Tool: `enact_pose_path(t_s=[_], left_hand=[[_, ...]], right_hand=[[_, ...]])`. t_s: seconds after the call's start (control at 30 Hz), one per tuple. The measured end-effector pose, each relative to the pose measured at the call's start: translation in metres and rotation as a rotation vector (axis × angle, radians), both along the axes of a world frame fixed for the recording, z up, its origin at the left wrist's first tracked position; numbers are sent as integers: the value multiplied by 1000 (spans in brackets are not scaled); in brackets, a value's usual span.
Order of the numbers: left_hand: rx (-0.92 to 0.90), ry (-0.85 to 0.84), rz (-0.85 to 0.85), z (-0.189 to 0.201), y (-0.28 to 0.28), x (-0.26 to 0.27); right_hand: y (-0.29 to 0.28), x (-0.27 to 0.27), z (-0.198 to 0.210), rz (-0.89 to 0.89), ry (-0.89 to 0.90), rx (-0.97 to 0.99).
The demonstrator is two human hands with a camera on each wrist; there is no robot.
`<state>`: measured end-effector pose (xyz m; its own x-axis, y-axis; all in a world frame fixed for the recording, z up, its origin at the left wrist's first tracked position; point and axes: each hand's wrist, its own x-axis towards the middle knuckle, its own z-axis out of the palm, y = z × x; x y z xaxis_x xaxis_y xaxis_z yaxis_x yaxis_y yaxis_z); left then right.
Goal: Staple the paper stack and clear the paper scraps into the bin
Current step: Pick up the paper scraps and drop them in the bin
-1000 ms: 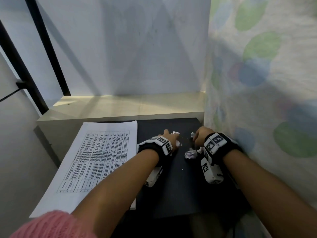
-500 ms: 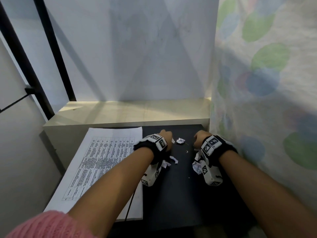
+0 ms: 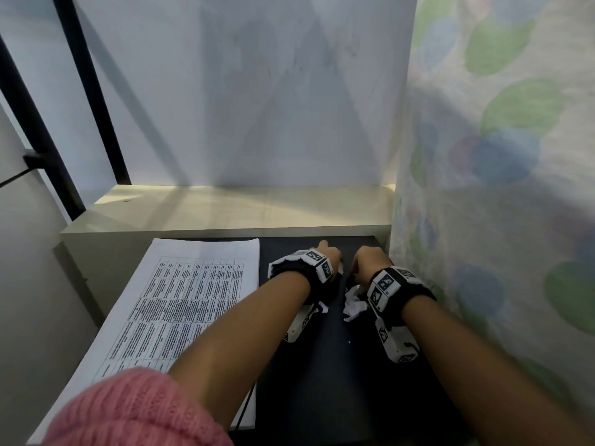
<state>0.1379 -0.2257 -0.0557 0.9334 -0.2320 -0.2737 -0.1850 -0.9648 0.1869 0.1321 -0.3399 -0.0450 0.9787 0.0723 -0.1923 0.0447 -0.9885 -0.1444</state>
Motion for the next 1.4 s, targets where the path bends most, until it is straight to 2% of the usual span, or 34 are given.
enact_pose_path(t_s=[0.17, 0.37, 0.47, 0.6, 1.03, 1.17, 1.27, 1.4], left_hand=[[18, 8, -76, 0, -5, 2], [-27, -16, -109, 0, -15, 5], [-22, -44, -132, 1, -18, 5], [-21, -26, -119, 2, -20, 1], [189, 63, -171, 12, -23, -33], [99, 52, -115, 17, -5, -39], [50, -38, -97, 22, 10, -44], [18, -87, -55, 26, 26, -54]], right_hand=[[-8, 4, 1, -3, -4, 52], [-24, 9, 9, -170, -100, 144], [-27, 9, 10, -210, -82, 147], [-23, 4, 8, -210, -100, 151], [-23, -19, 9, -57, 108, 255], [-24, -25, 12, -63, 33, 326], [-29, -31, 18, -67, -23, 367], [-32, -43, 29, -12, 48, 395]])
